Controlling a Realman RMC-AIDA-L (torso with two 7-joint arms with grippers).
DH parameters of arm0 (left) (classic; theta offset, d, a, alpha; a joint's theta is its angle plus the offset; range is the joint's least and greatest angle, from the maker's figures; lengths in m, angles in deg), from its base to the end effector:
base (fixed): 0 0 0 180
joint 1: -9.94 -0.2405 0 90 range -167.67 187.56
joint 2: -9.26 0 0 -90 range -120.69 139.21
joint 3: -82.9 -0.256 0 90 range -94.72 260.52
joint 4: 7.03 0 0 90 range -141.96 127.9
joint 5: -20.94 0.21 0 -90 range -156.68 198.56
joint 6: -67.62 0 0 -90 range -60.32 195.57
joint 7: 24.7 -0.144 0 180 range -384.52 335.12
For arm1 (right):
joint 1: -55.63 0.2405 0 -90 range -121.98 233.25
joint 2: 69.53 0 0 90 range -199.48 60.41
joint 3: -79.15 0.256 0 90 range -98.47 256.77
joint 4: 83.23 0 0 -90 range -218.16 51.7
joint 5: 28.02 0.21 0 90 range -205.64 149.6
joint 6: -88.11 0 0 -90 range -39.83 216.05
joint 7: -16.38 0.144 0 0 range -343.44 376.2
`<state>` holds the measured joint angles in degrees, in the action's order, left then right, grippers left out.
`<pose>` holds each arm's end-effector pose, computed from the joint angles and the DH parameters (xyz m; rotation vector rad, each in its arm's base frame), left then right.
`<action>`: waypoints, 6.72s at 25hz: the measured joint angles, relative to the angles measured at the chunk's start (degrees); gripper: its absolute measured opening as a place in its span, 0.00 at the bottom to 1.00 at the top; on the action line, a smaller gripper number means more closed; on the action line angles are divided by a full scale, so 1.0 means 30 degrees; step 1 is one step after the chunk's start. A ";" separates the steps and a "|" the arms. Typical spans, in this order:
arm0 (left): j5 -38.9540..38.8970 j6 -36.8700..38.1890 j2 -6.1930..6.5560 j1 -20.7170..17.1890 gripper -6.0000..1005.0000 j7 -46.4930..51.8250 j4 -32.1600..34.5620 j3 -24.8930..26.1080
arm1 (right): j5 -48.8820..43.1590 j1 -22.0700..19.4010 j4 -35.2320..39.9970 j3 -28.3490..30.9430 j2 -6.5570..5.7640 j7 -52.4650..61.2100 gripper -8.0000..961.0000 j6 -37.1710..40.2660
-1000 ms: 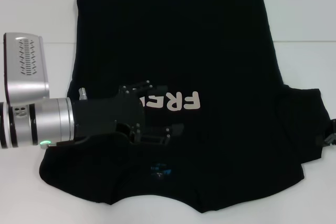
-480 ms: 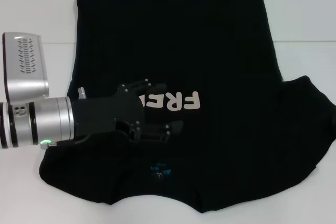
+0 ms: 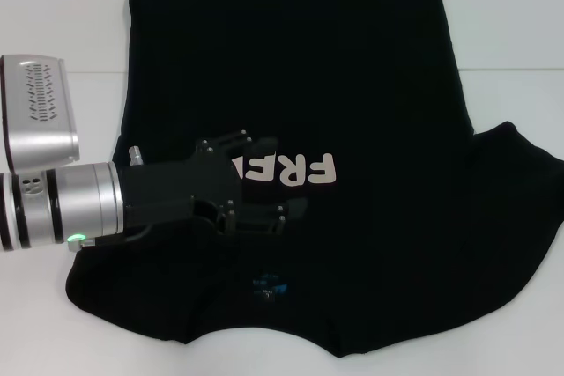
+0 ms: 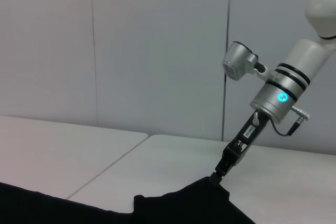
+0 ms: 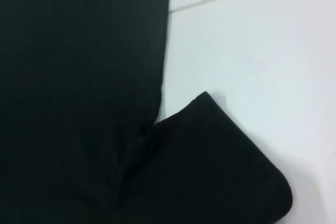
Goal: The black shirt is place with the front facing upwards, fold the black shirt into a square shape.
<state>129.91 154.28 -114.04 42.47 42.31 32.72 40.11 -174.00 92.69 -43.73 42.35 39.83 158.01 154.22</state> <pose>-0.2207 0.3427 -0.0222 -2.7097 -0.2462 -0.7765 0.3408 0.3962 0.0877 -1.8967 1.6316 0.1249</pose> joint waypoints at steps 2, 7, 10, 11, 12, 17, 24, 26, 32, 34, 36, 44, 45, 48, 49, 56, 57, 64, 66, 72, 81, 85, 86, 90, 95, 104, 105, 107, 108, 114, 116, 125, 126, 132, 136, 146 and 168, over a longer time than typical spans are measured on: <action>0.0000 0.0000 -0.0002 0.0014 0.94 0.0042 -0.0030 0.0000 | 0.0001 -0.0059 0.0218 0.0139 0.0046 -0.0062 0.01 0.0104; 0.0000 0.0000 -0.0049 0.0057 0.94 0.0072 -0.0102 -0.0004 | 0.0000 -0.0119 0.0403 0.0215 0.0065 -0.0161 0.01 0.0524; 0.0000 -0.0009 -0.0054 0.0108 0.94 0.0074 -0.0187 -0.0004 | 0.0213 0.0038 0.0434 0.0249 0.0144 -0.0498 0.01 0.1109; 0.0000 -0.0009 -0.0054 0.0114 0.94 0.0074 -0.0191 0.0005 | 0.0470 0.0152 0.0449 0.0236 0.0199 -0.0702 0.01 0.1370; 0.0000 0.0007 -0.0054 0.0114 0.94 0.0074 -0.0192 0.0014 | 0.0754 0.0278 0.0473 0.0184 0.0257 -0.0897 0.01 0.1624; -0.0130 0.0235 0.0046 0.0024 0.94 0.0337 -0.0123 0.0259 | 0.1856 0.1710 0.0732 -0.0400 0.0867 -0.1890 0.01 0.2820; -0.0958 0.0576 0.0486 -0.0440 0.94 0.0822 -0.0055 0.0262 | 0.1752 0.3767 0.0501 -0.3194 0.1536 -0.1342 0.05 0.2926; -0.1285 0.0686 0.0627 -0.0521 0.94 0.0844 -0.0051 0.0265 | 0.1752 0.3941 0.0500 -0.3411 0.1586 -0.1342 0.06 0.3167; -0.1467 0.0739 0.0837 -0.0524 0.94 0.1037 -0.0051 0.0771 | 0.2069 0.4133 0.0729 -0.3755 0.1613 -0.1373 0.15 0.3671; -0.1472 0.0744 0.0913 -0.0475 0.94 0.1051 -0.0044 0.0981 | 0.2367 0.3991 0.0835 -0.3558 0.1410 -0.1384 0.24 0.3787; -0.1478 0.0742 0.0955 -0.0423 0.94 0.1062 -0.0048 0.1104 | 0.2492 0.3789 0.0884 -0.3289 0.1215 -0.1343 0.34 0.3803; -0.1369 0.0702 0.1482 -0.0665 0.94 0.2362 0.0013 0.1847 | 0.3711 0.2112 0.0729 -0.0947 0.1153 -0.2811 0.52 0.3776; -0.1358 0.0856 0.1711 -0.0775 0.94 0.2761 0.0023 0.1932 | 0.4660 0.1708 0.0726 -0.0659 0.1204 -0.3590 0.55 0.3984; -0.1337 0.1629 0.2480 -0.1330 0.94 0.3886 0.0000 0.1945 | 0.7713 0.0579 0.0506 -0.0237 0.1442 -0.6047 0.64 0.4538; -0.1311 0.1776 0.2702 -0.1561 0.94 0.4213 0.0012 0.1948 | 0.8813 0.0181 0.0294 -0.0175 0.1563 -0.7127 0.68 0.4739; 0.0547 0.1913 0.3258 -0.3257 0.94 0.7089 0.1556 0.2803 | 1.1795 -0.0398 -0.2292 -0.0199 0.1927 -1.1978 0.97 0.4702; 0.1100 0.1909 0.3205 -0.3439 0.94 0.7355 0.1860 0.3070 | 1.1800 -0.0295 -0.2438 -0.0230 0.1991 -1.2124 0.97 0.4566; 0.3656 0.1300 0.2981 -0.4375 0.94 0.7696 0.2191 0.4663 | 1.1741 0.0297 -0.2562 -0.0272 0.2273 -1.2354 0.97 0.3808; 0.4263 0.0662 0.2868 -0.4552 0.94 0.7692 0.2170 0.4768 | 1.1753 0.0479 -0.2563 -0.0271 0.2281 -1.2306 0.97 0.3761; 0.6183 -0.1111 0.2442 -0.4242 0.94 0.7747 0.1810 0.4596 | 1.1759 0.0892 -0.2561 -0.0272 0.2274 -1.2138 0.97 0.3659; 0.7524 -0.1498 0.2141 -0.3680 0.94 0.7781 0.1685 0.4520 | 1.1788 0.0899 -0.2561 -0.0272 0.2222 -1.1966 0.97 0.3645; 0.7581 -0.1514 0.2137 -0.3510 0.94 0.7782 0.1620 0.4510 | 1.1828 0.0811 -0.2562 -0.0264 0.2200 -1.1968 0.97 0.3671; 0.7599 -0.1558 0.2143 -0.3478 0.94 0.7783 0.1585 0.4508 | 1.1831 0.0798 -0.2561 -0.0257 0.2199 -1.1968 0.97 0.3685; 0.7655 -0.1654 0.2263 -0.3323 0.83 0.7843 0.1390 0.4515 | 1.1837 0.0785 -0.2561 -0.0259 0.2166 -1.1969 0.97 0.3671; 0.7671 -0.1572 0.2308 -0.3312 0.58 0.7969 0.1457 0.4543 | 1.1774 0.0657 -0.2560 -0.0272 0.2076 -1.1969 0.97 0.3720; 0.7679 -0.1524 0.2339 -0.3329 0.38 0.8033 0.1480 0.4602 | 1.1769 0.0335 -0.2528 -0.0231 0.1952 -1.1867 0.97 0.3803; 0.7679 -0.1517 0.2343 -0.3344 0.36 0.8044 0.1489 0.4618 | 1.1706 0.0323 -0.2523 -0.0270 0.1927 -1.1759 0.97 0.3804; 0.7678 -0.1432 0.2357 -0.3372 0.28 0.8114 0.1508 0.4659 | 1.0789 0.0317 -0.2357 -0.0318 0.1768 -1.0776 0.96 0.3780; 0.7678 -0.1408 0.2369 -0.3383 0.24 0.8151 0.1517 0.4666 | 1.0789 0.0317 -0.2357 -0.0318 0.1768 -1.0776 0.96 0.3780; 0.7548 -0.1023 0.2398 -0.3504 0.09 0.8304 0.1704 0.4703 | 0.6848 0.0489 -0.2313 -0.0352 0.0739 -0.6227 0.96 0.4539; 0.7541 -0.0994 0.2400 -0.3520 0.07 0.8306 0.1721 0.4781 | 0.5863 0.0374 -0.2296 -0.0349 0.0385 -0.5019 0.96 0.4986; 0.7529 -0.0999 0.2352 -0.3519 0.06 0.8232 0.1655 0.5442 | 0.3528 -0.0403 -0.2487 -0.0210 -0.0159 -0.3573 0.95 0.6188; 0.7529 -0.1015 0.2346 -0.3518 0.06 0.8224 0.1644 0.5457 | 0.3434 -0.0473 -0.2493 -0.0230 -0.0160 -0.3561 0.95 0.6195; 0.7529 -0.1144 0.2295 -0.3437 0.06 0.8167 0.1593 0.5478 | 0.3332 -0.0809 -0.2553 -0.0358 0.0024 -0.3672 0.94 0.6255; 0.7530 -0.1179 0.2288 -0.3403 0.06 0.8160 0.1580 0.5478 | 0.2976 -0.0855 -0.2740 -0.0432 0.0159 -0.3678 0.93 0.6289; 0.7530 -0.1191 0.2253 -0.3370 0.06 0.8159 0.1542 0.5476 | 0.2862 -0.0849 -0.2971 -0.0354 0.0349 -0.3890 0.85 0.6712; 0.7401 -0.0493 0.2091 -0.3214 0.05 0.8300 0.1544 0.6974 | 0.2987 -0.1954 -0.2822 0.1918 0.0961 -0.6638 0.11 0.6539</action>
<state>152.12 152.80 -107.76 32.83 67.21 37.35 61.03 -165.04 86.83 -52.20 48.10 42.72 138.10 173.84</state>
